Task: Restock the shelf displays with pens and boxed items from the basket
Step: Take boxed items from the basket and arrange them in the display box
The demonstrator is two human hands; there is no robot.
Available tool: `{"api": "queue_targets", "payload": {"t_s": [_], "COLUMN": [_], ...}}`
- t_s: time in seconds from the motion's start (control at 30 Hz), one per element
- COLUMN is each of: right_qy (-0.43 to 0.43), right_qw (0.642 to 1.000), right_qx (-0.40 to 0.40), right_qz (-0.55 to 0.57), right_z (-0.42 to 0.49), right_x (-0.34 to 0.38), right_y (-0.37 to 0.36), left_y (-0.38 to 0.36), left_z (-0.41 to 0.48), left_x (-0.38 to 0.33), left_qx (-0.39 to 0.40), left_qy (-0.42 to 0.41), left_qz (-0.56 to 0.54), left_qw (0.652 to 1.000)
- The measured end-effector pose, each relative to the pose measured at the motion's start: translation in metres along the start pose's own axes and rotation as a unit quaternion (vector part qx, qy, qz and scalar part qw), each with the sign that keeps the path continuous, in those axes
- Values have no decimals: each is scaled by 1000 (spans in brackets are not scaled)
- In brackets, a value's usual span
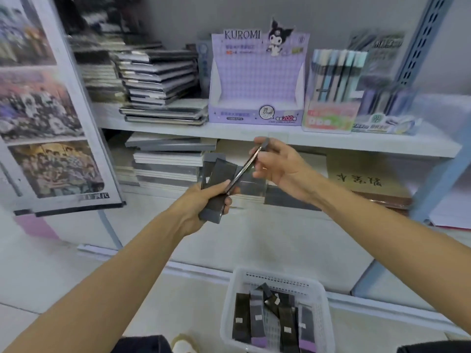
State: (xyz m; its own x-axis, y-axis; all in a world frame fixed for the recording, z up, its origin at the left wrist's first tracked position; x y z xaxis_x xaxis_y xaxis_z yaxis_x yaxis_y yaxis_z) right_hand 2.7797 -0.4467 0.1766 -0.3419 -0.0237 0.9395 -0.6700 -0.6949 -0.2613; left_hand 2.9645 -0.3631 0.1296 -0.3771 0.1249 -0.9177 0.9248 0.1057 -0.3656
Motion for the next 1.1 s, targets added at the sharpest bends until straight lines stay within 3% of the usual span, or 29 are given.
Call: {"api": "queue_targets", "payload": {"t_s": [0.13,0.4,0.73,0.93,1.1], "right_qy": [59,235,172,157,248], "right_qw": [991,902,799,783,782], "right_qx": [-45,-188,-103,-52,-116], "right_qz": [-109,-311,-566,-600,-560], "right_z": [16,86,140,152,174], "right_x": [41,126,111,127,141], "right_y": [-6,0,16,17,4], "left_y": [-10,-20,-15,-6,3], "left_z": [3,23,66,76,78], "left_x": [-43,-117,-149,-163,-173], "left_qx": [2,-51,-105,-116,-102], "left_qy": [-29,-196,-215,-205,-208], "left_qz": [-8,64,74,67,52], "left_qw": [1000,977,968,970,971]}}
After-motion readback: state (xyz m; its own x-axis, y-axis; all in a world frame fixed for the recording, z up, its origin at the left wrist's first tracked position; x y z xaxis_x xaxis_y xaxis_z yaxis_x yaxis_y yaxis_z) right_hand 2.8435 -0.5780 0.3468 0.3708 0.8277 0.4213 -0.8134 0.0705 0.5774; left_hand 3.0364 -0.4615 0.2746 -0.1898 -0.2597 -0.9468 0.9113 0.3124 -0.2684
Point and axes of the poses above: each hand's wrist, its own z-axis towards the middle knuckle, its own y-axis out of the back of the hand, x = y × z, the point moved 1 cm from there along z, towards the middle knuckle, and after that the axes turned 1 degree about -z, right-handed, at the moved point
